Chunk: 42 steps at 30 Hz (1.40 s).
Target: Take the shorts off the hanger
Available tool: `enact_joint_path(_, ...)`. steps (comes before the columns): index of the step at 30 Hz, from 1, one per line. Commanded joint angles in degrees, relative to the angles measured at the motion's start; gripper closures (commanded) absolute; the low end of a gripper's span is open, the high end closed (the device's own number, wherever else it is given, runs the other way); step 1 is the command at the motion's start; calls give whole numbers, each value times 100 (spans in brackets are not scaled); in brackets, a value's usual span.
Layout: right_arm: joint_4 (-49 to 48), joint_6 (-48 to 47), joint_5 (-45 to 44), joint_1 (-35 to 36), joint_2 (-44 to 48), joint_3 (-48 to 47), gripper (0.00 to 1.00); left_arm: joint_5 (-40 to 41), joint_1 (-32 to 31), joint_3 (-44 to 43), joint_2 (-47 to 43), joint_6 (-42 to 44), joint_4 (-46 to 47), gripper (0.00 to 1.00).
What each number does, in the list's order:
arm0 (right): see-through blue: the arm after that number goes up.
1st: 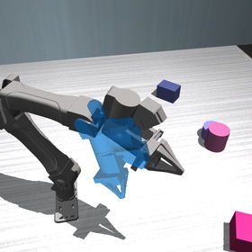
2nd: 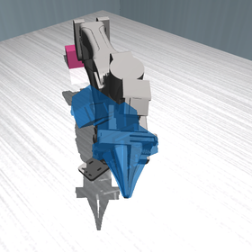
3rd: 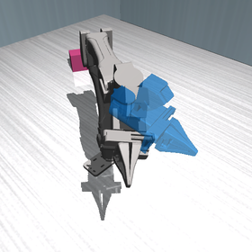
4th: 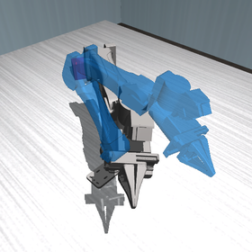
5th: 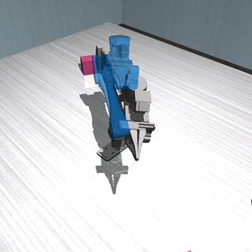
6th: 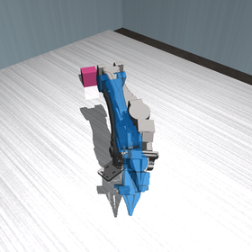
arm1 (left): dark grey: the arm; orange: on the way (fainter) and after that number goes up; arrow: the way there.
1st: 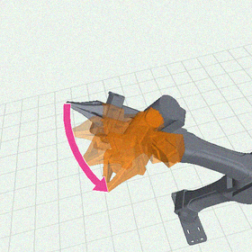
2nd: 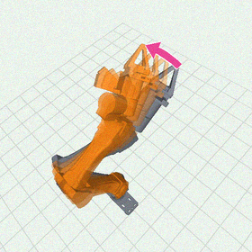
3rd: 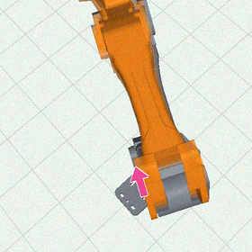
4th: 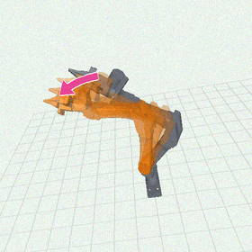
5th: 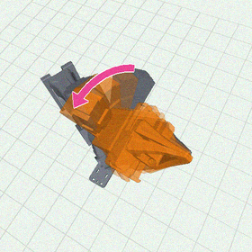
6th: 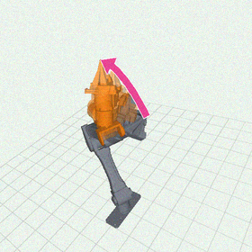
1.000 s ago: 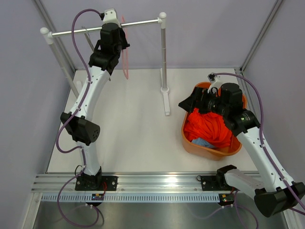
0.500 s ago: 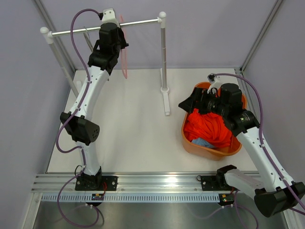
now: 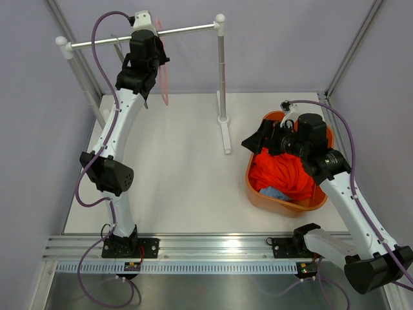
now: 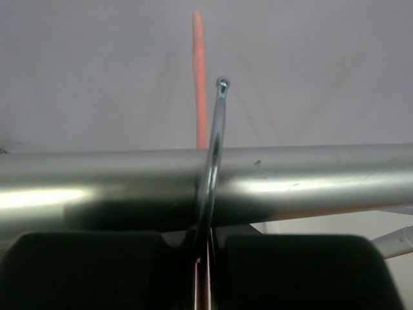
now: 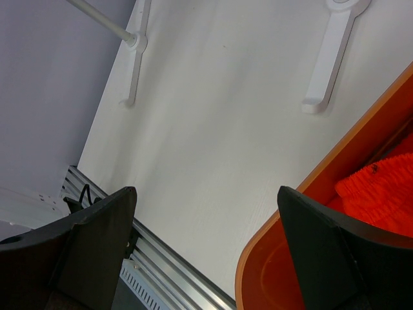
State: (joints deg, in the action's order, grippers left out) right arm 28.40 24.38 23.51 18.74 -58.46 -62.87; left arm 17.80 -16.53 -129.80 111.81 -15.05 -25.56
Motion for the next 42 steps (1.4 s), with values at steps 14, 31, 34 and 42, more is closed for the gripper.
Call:
enact_joint_path(14, -45, -83, 57, -11, -25, -50, 1, -216, 54, 376, -212, 98, 534, 83)
enact_joint_path(31, -10, -65, 14, -2, 36, -50, 1, -181, 54, 1079, -1152, 230, 799, 77)
enact_joint_path(34, 42, -74, -21, -11, 62, -76, 1, -172, 45, 1228, -1371, 274, 763, 75)
enact_joint_path(42, 244, -153, -223, -2, 229, -155, 0, -84, 36, 1817, -2075, 362, 772, 68)
